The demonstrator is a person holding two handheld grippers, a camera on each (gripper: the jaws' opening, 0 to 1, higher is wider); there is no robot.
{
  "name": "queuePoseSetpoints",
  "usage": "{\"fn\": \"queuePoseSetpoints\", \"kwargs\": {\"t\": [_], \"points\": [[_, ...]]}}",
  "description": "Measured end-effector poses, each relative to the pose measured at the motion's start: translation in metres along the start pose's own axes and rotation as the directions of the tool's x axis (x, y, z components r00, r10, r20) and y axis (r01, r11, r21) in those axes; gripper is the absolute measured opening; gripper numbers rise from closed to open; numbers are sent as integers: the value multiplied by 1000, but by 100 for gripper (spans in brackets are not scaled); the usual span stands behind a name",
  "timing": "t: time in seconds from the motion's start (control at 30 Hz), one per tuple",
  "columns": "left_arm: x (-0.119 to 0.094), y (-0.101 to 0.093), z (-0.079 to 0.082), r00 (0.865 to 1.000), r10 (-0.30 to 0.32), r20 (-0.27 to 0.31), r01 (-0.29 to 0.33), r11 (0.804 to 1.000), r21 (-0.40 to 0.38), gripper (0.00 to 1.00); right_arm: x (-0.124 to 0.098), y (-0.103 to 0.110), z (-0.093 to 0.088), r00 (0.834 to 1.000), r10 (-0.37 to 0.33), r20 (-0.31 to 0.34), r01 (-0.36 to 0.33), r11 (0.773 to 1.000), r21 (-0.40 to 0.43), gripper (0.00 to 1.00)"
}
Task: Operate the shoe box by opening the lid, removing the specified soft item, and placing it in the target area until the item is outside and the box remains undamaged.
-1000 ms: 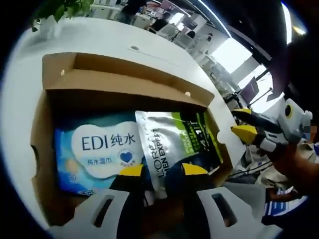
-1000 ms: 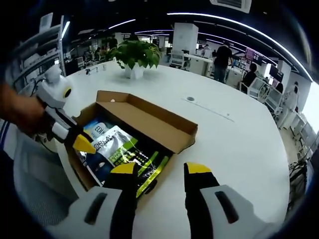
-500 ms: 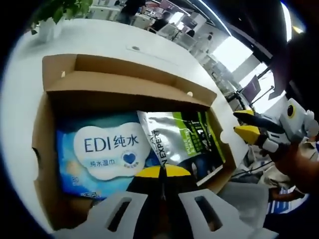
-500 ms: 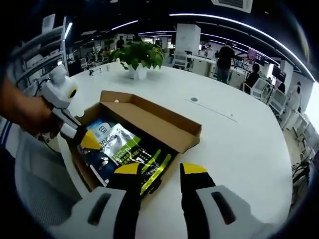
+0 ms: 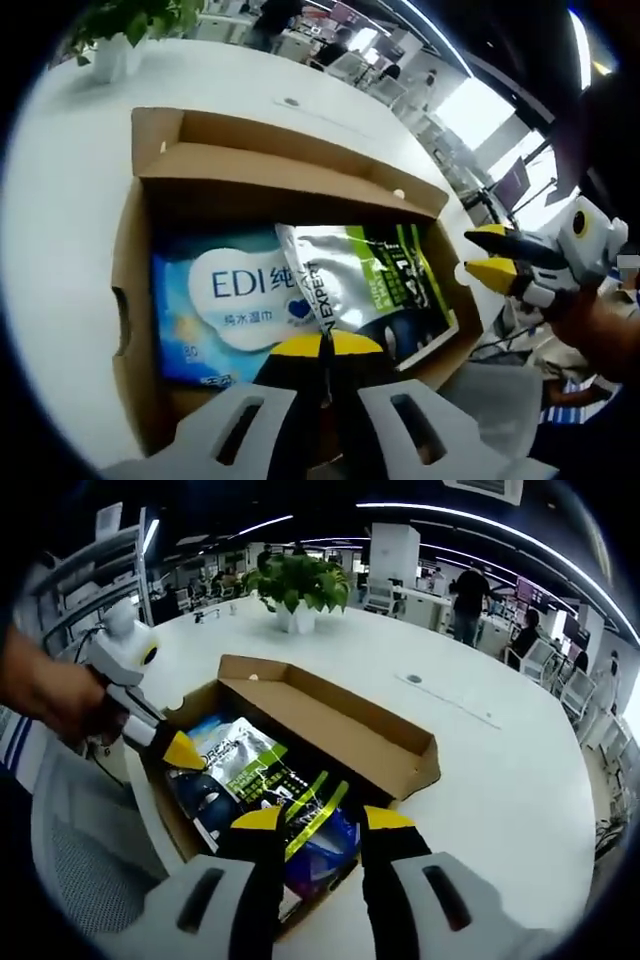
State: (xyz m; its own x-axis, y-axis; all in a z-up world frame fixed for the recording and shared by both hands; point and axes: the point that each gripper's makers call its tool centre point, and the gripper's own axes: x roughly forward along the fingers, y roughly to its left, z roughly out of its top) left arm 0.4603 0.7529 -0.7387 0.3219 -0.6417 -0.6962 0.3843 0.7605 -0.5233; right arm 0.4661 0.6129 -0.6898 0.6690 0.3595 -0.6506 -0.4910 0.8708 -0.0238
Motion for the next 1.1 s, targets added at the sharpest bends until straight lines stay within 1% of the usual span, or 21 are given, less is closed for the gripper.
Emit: {"fn": "queuePoseSetpoints", "kwargs": {"t": [0.07, 0.1, 0.17, 0.23, 0.3, 0.37, 0.4, 0.43, 0.5, 0.57, 0.63, 0.7, 0.8, 0.87, 0.9, 0.97, 1.1], "points": [[-1, 1, 0, 1000, -5, 5, 5, 1000, -11, 0, 5, 2, -3, 1000, 10, -15, -10, 1000, 6, 27], [-2, 2, -1, 1000, -3, 2, 3, 1000, -7, 0, 7, 4, -5, 1000, 16, -27, -16, 1000, 8, 27], [-3, 2, -2, 1000, -2, 4, 2, 1000, -4, 0, 11, 6, -5, 999, 23, -30, -23, 1000, 6, 26], [-3, 4, -1, 1000, -2, 3, 2, 1000, -4, 0, 15, 8, -8, 998, 35, -51, -34, 999, 13, 26], [-3, 4, -2, 1000, -4, 4, 5, 1000, -7, 0, 20, 10, -11, 997, 52, -62, -50, 998, 41, 25], [-4, 4, -2, 1000, -4, 3, 4, 1000, -5, 0, 24, 13, -15, 993, 78, -83, -71, 993, 91, 24], [-4, 4, -1, 1000, -5, 2, 5, 1000, -5, 0, 29, 11, -17, 992, 77, -98, -69, 994, 87, 23], [-4, 4, -1, 1000, -6, 2, 6, 1000, -7, 0, 30, 11, -17, 992, 77, -101, -68, 994, 87, 23], [-4, 4, -1, 1000, -7, -1, 7, 1000, -4, 0, 34, 10, -23, 989, 75, -127, -65, 995, 78, 22], [-4, 4, -1, 1000, -9, -2, 9, 1000, -5, 0, 38, 9, -27, 986, 81, -143, -69, 994, 89, 20], [-4, 4, -1, 1000, -10, -2, 10, 1000, -5, 0, 40, 13, -27, 983, 110, -144, -93, 988, 123, 21], [-4, 4, -2, 1000, -11, -3, 11, 1000, -2, 0, 41, 14, -28, 982, 120, -148, -96, 982, 163, 21], [-3, 5, -1, 1000, -11, -2, 11, 1000, -1, 0, 44, 13, -28, 981, 126, -146, -99, 979, 178, 18], [-3, 5, -1, 1000, -11, -2, 11, 1000, -3, 0, 45, 16, -28, 978, 148, -147, -114, 970, 215, 14], [-3, 4, -1, 1000, -10, -3, 10, 1000, -1, 0, 44, 16, -27, 978, 148, -145, -113, 968, 226, 14], [-3, 5, 0, 1000, -8, -4, 8, 1000, 2, 0, 44, 17, -28, 977, 164, -135, -120, 951, 284, 12], [-2, 6, -1, 1000, -10, -2, 10, 1000, -1, 0, 43, 15, -25, 980, 161, -114, -123, 951, 285, 3]]}}
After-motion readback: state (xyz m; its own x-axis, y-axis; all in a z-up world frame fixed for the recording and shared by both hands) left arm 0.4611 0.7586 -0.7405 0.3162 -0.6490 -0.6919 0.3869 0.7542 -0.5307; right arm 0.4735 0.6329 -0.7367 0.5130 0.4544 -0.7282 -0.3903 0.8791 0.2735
